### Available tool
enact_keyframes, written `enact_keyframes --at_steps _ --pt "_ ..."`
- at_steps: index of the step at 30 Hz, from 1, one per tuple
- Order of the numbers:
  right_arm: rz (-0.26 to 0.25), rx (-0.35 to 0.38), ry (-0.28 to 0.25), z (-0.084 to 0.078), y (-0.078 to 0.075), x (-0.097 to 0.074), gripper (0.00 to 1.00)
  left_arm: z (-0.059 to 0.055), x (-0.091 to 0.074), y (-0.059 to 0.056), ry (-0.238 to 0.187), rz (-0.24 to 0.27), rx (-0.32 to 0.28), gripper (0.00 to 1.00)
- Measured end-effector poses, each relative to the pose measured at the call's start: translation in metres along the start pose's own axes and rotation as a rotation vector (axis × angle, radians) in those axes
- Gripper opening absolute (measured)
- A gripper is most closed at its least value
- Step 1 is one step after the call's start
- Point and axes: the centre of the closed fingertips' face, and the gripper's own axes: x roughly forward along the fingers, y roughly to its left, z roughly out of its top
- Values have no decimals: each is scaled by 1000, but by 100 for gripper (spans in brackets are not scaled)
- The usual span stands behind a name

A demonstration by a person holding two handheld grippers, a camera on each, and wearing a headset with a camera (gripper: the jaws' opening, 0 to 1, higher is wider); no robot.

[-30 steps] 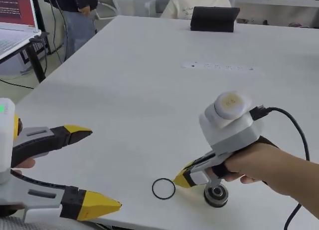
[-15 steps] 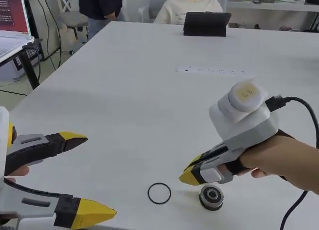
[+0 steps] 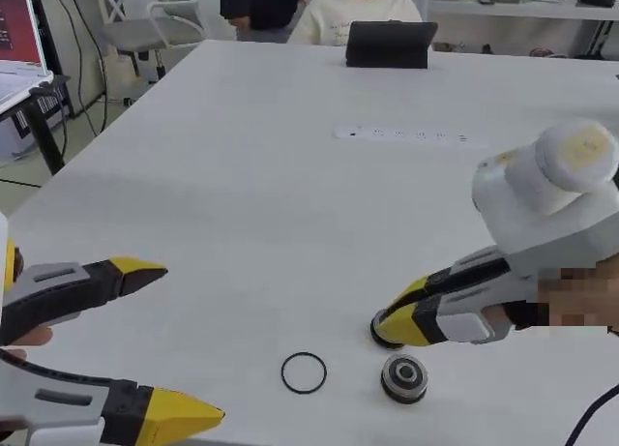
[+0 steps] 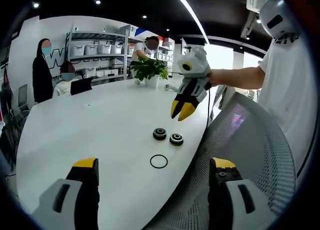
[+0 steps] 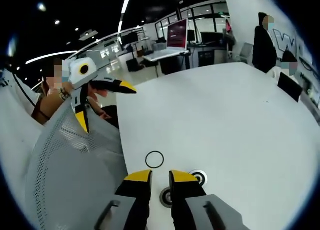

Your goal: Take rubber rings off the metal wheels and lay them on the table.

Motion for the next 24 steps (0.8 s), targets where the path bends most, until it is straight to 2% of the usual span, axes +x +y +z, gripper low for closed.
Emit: enact_keyframes --at_steps 16,24 --pt "-88 3 -123 6 -12 -50 16 4 1 2 0 -6 10 90" --pt "-110 23 -172 -1 -17 -69 18 5 2 3 0 -10 13 89"
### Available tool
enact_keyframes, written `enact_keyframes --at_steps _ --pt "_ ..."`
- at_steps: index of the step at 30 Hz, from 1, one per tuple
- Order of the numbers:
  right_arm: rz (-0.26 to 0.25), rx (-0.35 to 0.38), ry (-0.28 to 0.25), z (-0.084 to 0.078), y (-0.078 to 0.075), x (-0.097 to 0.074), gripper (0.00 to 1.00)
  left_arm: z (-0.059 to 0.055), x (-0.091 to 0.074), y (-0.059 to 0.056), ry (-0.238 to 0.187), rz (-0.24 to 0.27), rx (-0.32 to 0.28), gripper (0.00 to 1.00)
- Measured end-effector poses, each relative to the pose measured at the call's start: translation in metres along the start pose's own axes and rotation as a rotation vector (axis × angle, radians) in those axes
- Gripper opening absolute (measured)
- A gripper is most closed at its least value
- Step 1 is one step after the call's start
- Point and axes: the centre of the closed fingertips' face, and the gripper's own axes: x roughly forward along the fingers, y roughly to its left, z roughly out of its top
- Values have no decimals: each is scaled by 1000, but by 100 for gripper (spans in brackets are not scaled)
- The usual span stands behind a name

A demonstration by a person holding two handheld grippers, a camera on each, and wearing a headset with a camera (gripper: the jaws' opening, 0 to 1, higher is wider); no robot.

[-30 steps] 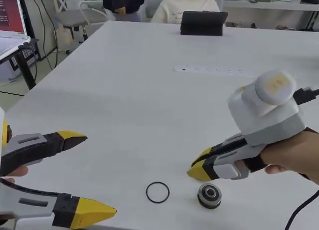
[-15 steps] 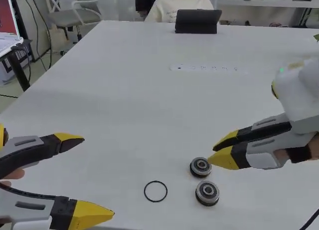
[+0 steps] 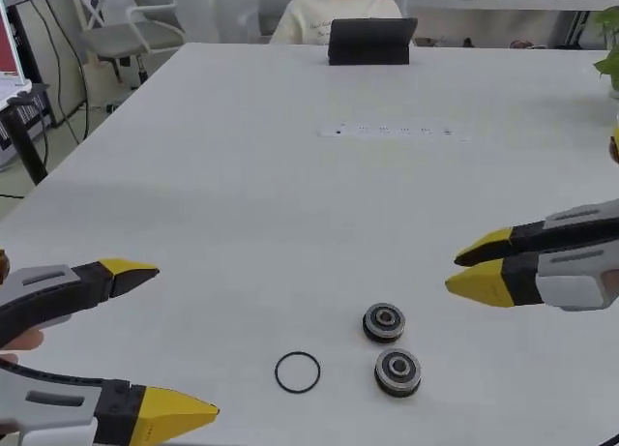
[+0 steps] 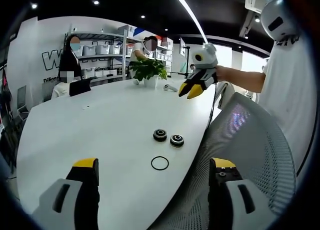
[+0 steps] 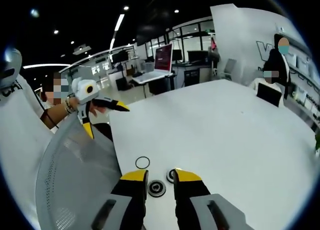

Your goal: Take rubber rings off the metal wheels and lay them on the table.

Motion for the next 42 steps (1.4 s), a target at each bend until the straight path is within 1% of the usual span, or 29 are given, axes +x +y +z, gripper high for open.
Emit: enact_keyframes --at_steps 1,7,9,11,21,27,31,35,37,40,42 --pt "-3 5 -8 -1 -7 -3 18 0 0 0 1 0 0 90" --pt "-22 40 -30 -9 -12 -12 19 0 -2 2 3 4 2 89" --pt "-30 57 -33 -14 -17 -14 19 0 -2 2 3 5 4 89" --pt "-40 72 -39 -18 -19 -17 19 1 -2 2 3 4 5 89" --pt "-68 149 -58 -37 -25 -22 20 6 -1 3 4 2 25 89" --pt "-76 189 -53 -53 -26 -19 20 11 0 2 3 -2 44 89" --pt "-74 212 -48 -62 -24 -16 20 15 1 3 0 4 59 88" --pt "-76 223 -40 -69 -23 -14 20 22 2 3 -9 5 71 88" --pt "-77 229 -37 -73 -21 -13 20 28 3 4 -18 9 82 88" --pt "-77 241 -38 -76 -20 -12 21 40 4 3 -44 5 98 87" --pt "-77 250 -37 -79 -19 -11 21 45 6 2 -51 0 108 86"
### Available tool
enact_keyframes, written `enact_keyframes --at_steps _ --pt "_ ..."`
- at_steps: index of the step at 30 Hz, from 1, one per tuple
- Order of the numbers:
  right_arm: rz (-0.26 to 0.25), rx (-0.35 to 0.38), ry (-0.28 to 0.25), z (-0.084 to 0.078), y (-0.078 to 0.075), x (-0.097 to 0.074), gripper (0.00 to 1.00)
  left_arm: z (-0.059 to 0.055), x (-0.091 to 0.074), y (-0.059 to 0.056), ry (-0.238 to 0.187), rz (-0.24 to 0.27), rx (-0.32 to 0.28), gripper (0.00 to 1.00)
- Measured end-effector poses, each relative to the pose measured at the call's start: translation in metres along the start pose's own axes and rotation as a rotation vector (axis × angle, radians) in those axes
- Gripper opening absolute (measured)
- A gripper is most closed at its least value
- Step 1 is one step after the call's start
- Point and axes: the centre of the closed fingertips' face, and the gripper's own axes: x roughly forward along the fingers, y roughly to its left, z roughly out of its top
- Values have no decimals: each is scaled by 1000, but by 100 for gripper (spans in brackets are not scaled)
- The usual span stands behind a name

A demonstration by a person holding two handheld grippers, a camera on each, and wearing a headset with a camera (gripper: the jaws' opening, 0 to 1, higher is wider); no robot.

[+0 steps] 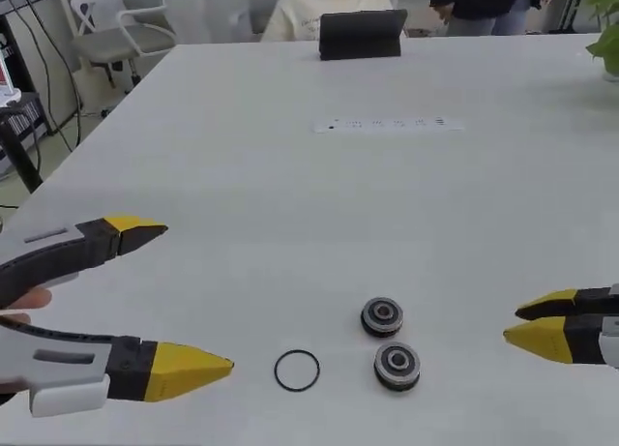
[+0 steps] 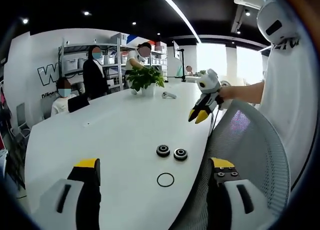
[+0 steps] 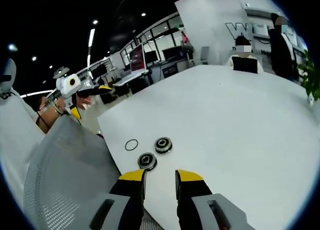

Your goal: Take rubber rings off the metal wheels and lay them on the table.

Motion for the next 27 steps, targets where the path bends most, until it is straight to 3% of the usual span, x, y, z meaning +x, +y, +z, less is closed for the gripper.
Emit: enact_keyframes --at_steps 6,9,20,24,27 --pt "-2 14 5 -5 -1 1 21 14 7 -1 -6 -11 43 83" --pt "-2 20 6 -6 -1 1 21 25 10 -3 -25 -22 62 81" --pt "1 29 12 -10 -2 3 21 48 21 -6 -69 -62 102 80" --pt "1 30 18 -12 -3 4 21 54 27 -11 -84 -82 109 79" --pt "6 34 18 -13 -2 6 21 51 33 -14 -69 -97 112 78"
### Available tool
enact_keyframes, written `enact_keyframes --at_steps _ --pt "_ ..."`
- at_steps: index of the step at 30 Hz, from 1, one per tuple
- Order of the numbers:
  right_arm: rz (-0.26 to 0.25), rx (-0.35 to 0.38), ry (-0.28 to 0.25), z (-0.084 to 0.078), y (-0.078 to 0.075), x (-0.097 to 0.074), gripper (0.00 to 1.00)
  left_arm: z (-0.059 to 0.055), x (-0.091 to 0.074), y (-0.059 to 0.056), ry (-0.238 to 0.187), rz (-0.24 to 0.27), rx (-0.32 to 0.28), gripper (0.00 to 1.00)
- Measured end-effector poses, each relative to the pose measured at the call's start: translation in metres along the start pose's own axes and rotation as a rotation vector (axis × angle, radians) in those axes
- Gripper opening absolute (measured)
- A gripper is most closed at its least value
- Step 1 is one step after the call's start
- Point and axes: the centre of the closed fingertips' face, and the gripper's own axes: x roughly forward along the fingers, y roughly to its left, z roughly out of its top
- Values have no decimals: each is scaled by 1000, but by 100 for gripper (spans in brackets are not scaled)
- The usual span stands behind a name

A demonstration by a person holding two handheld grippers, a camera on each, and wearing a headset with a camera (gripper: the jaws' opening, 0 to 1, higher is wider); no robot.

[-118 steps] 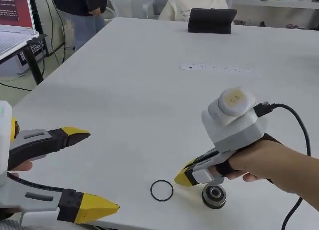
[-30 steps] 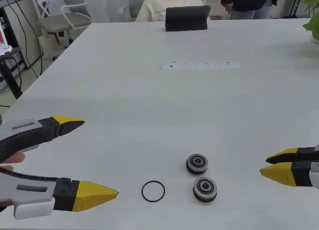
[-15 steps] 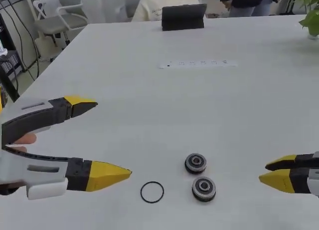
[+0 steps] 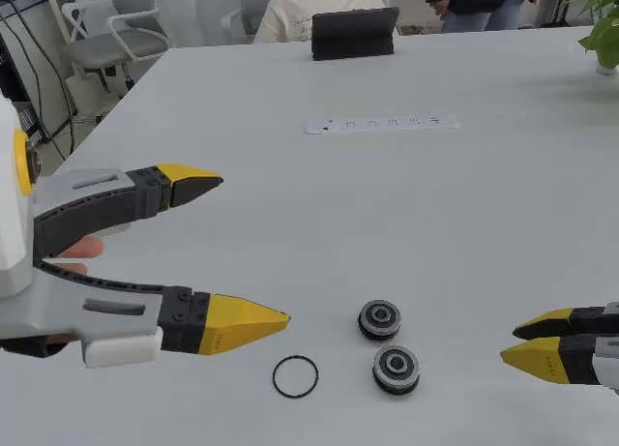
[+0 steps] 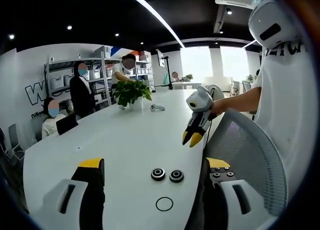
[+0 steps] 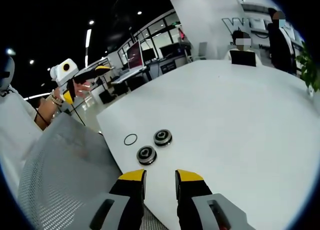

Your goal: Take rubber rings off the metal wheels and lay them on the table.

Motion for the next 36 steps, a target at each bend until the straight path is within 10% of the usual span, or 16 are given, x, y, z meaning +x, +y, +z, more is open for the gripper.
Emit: enact_keyframes --at_steps 36 --pt "76 -67 102 -19 12 34 23 -2 62 -44 21 -181 35 69"
